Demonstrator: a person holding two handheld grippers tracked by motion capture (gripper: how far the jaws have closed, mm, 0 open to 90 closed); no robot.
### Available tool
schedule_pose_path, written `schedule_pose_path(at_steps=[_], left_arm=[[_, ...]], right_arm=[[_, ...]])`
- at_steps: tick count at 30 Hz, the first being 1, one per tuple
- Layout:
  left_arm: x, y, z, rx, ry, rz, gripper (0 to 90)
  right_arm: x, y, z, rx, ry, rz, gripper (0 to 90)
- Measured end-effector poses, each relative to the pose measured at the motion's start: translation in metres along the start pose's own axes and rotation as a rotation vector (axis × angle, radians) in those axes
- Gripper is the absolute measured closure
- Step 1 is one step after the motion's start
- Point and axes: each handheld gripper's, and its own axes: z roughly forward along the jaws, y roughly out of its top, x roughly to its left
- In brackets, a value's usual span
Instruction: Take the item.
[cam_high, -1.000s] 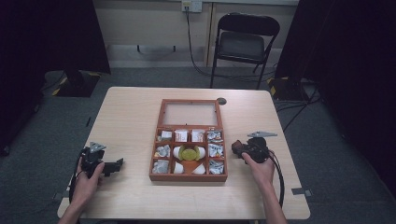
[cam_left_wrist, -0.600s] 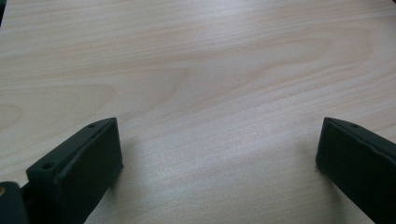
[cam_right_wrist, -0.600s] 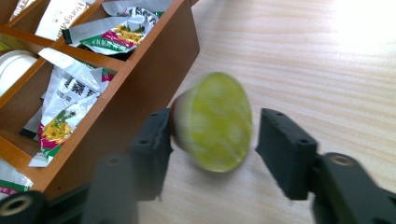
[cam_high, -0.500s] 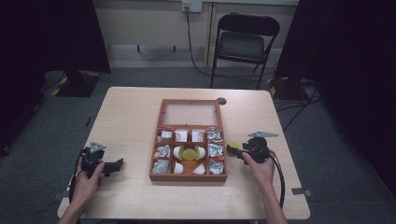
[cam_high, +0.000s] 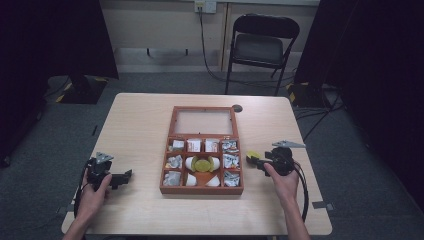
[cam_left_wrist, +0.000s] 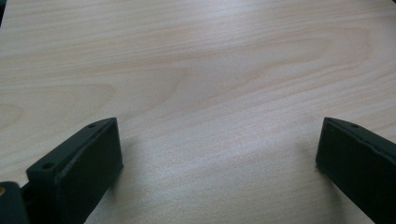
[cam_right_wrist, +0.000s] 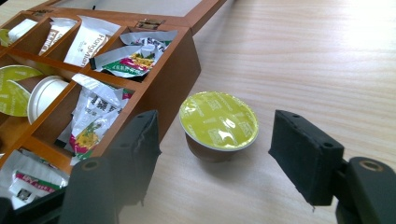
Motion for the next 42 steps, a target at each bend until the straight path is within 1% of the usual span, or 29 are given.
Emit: schedule_pose_path(at_steps=[1, 15, 16, 18, 20, 22, 24, 26, 30, 35, 37, 39, 42], left_arm=[[0.0, 0.0, 0.0, 0.0, 0.0, 0.0, 0.0], [0.0, 0.0, 0.0, 0.0, 0.0, 0.0, 0.0], [0.0, 0.0, 0.0, 0.0, 0.0, 0.0, 0.0], [0.0, 0.0, 0.0, 0.0, 0.0, 0.0, 0.0], [0.0, 0.0, 0.0, 0.001, 0.001, 0.0, 0.0], [0.0, 0.0, 0.0, 0.001, 0.0, 0.0, 0.0], [0.0, 0.0, 0.0, 0.001, 0.0, 0.001, 0.0], [0.0, 0.0, 0.0, 0.001, 0.0, 0.0, 0.0], [0.0, 0.0, 0.0, 0.001, 0.0, 0.0, 0.0], [0.0, 0.0, 0.0, 0.001, 0.0, 0.0, 0.0], [0.0, 0.0, 0.0, 0.001, 0.0, 0.0, 0.0], [0.0, 0.0, 0.0, 0.001, 0.0, 0.0, 0.0], [0.0, 0.0, 0.0, 0.001, 0.0, 0.0, 0.0]], right_arm=[[0.0, 0.0, -0.001, -0.001, -0.001, -0.001, 30.6], [0.0, 0.0, -0.001, -0.001, -0.001, -0.001, 30.6], [0.0, 0.0, -0.003, -0.004, -0.002, -0.001, 23.7], [-0.001, -0.001, -0.008, -0.013, -0.001, -0.003, 23.3], [-0.003, -0.004, -0.014, -0.024, -0.01, 0.0, 22.0], [-0.006, -0.007, -0.02, -0.026, -0.01, 0.009, 19.3], [-0.008, -0.01, -0.025, -0.028, -0.024, 0.012, 19.1], [-0.011, -0.012, -0.03, -0.026, -0.028, 0.025, 18.5], [-0.018, -0.019, -0.041, -0.052, -0.02, 0.063, 18.4], [-0.026, -0.027, -0.047, -0.035, -0.054, 0.069, 17.6], [-0.032, -0.032, -0.051, -0.038, -0.081, 0.084, 17.5], [-0.039, -0.038, -0.053, -0.023, -0.109, 0.097, 17.5], [-0.047, -0.047, -0.055, 0.001, -0.133, 0.109, 17.0]])
